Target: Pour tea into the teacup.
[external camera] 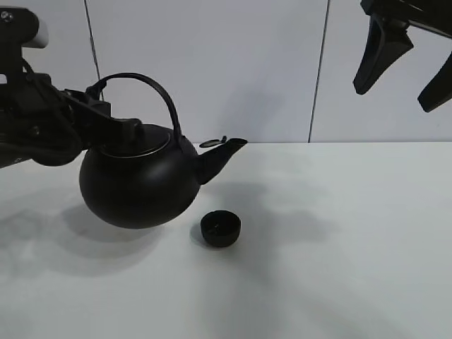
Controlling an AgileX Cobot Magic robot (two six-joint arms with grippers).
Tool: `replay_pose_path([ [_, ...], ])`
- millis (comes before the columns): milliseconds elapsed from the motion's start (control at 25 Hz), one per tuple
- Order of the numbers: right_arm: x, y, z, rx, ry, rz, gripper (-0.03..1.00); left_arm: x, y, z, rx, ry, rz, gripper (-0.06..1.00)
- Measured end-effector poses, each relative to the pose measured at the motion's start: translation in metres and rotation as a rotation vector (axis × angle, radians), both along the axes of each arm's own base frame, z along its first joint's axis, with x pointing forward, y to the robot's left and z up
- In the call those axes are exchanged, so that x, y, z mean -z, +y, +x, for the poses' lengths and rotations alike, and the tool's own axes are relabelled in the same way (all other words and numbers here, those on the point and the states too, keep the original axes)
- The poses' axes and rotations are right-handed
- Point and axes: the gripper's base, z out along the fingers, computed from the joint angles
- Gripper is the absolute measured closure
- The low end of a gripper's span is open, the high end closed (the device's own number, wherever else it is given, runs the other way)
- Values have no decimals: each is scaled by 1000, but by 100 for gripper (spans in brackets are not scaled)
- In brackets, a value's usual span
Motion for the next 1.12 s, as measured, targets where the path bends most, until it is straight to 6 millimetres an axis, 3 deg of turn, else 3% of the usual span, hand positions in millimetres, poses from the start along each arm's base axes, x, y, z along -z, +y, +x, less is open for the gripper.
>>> replay_pose_path([
  [320,0,0,0,0,-1,0,42,1,-4,-1,62,-8,82,83],
  [1120,0,0,0,1,-3,1,42,4,0,4,7,13,181,83],
])
